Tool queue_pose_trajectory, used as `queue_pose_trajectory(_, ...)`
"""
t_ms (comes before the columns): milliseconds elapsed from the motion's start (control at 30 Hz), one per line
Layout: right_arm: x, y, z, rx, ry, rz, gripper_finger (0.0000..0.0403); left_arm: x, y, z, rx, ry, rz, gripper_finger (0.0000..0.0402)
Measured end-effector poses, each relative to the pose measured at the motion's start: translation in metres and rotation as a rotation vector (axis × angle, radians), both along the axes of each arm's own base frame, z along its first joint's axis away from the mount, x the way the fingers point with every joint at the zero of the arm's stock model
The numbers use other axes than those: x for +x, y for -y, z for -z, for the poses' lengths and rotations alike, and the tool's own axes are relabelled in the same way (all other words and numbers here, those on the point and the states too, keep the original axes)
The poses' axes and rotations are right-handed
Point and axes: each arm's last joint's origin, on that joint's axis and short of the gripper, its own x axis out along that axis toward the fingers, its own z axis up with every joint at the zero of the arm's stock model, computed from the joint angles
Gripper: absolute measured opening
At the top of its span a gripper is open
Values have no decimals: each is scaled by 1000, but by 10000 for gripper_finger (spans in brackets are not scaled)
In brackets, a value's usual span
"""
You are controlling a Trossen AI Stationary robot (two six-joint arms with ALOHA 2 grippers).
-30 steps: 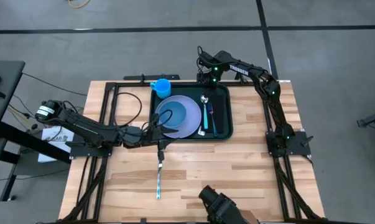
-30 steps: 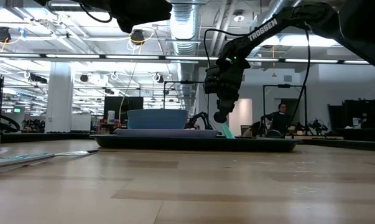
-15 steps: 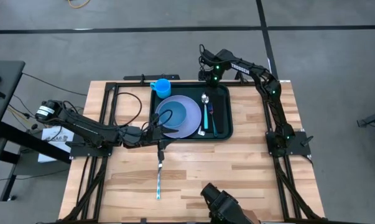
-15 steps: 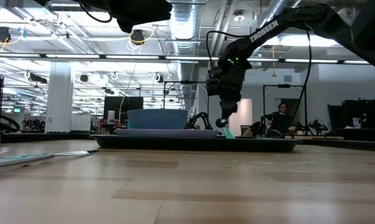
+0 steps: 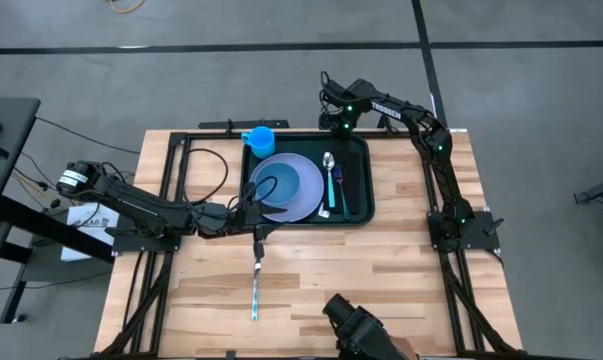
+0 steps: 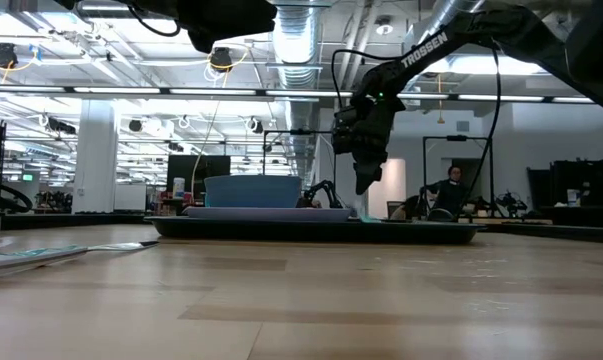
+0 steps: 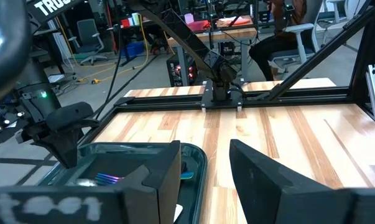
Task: Set up tray
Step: Put the blue spoon on top of the black napkin to the left of the blue fork, then put the blue knife on top of the black napkin to the right of the blue fork
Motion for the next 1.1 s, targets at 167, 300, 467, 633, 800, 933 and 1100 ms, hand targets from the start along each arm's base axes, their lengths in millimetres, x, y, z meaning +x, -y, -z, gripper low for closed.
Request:
queue_pose_trajectory(167,0,0,0,1,-1,1,52,0,0,0,0,0,0,128)
queue_pose_trajectory(300,0,0,0,-8,-14,9,52,0,0,0,0,0,0,128)
queue_pose_trajectory(467,-1,0,0,-11,-27,15,52,0,0,0,-1,0,0,128)
queue_pose_trajectory(633,-4,-3,-4,13,-45,16,52,-1,2,1,7,-7,5,128)
queue_pose_trajectory(800,-10,-14,-33,40,26,5,52,-3,3,5,11,-55,-28,128)
queue_pose_trajectory(933,-20,-32,-70,129,141,-12,52,-3,3,8,4,-113,-73,128)
queue_pose_trajectory(1100,-36,-67,-112,313,265,-84,52,-4,4,9,-73,-232,-82,128)
